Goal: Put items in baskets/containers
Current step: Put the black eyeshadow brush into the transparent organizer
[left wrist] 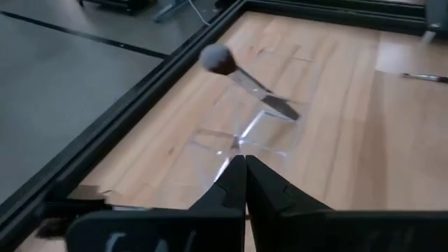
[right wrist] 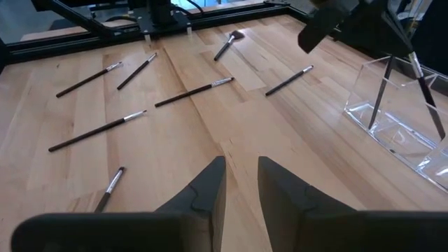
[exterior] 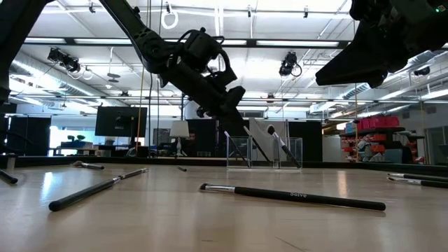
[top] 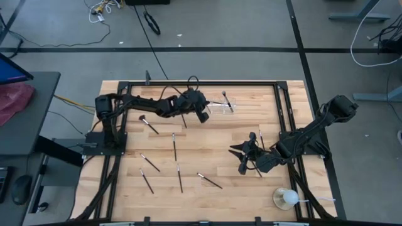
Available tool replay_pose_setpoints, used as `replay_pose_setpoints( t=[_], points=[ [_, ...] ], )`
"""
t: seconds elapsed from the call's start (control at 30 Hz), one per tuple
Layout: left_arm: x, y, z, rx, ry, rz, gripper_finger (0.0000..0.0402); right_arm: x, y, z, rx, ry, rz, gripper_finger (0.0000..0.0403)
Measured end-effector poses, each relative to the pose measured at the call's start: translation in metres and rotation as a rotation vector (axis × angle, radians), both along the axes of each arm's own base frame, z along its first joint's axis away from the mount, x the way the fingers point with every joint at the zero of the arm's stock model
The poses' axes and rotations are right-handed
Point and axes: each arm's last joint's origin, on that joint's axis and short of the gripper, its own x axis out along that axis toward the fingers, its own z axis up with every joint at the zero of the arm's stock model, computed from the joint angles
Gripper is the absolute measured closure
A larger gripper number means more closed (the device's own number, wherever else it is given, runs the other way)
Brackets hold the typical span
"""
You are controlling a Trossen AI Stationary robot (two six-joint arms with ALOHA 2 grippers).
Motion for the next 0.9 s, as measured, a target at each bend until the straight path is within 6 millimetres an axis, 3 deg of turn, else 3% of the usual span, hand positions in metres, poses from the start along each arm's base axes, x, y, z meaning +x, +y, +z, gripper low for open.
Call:
replay_pose_setpoints(
  t=[0.57, 0.77, 0.9],
  points=[
    [-0.006, 0.028, 0.009, 0.057, -0.087, 0.054, 0.0395, 0.000, 0.000, 0.000, 0.000, 0.000, 0.000, 0.0319],
    [0.002, -0.008, 0.022, 0.089, -0.071, -0.133, 0.0398, 0.000, 0.000, 0.000, -0.003, 0.004, 0.000, 0.0319],
    [0.003, -0.030, 0.017, 0.041, -0.002, -0.210, 0.0399, 0.000, 0.000, 0.000, -0.003, 0.004, 0.000, 0.0319]
  ],
)
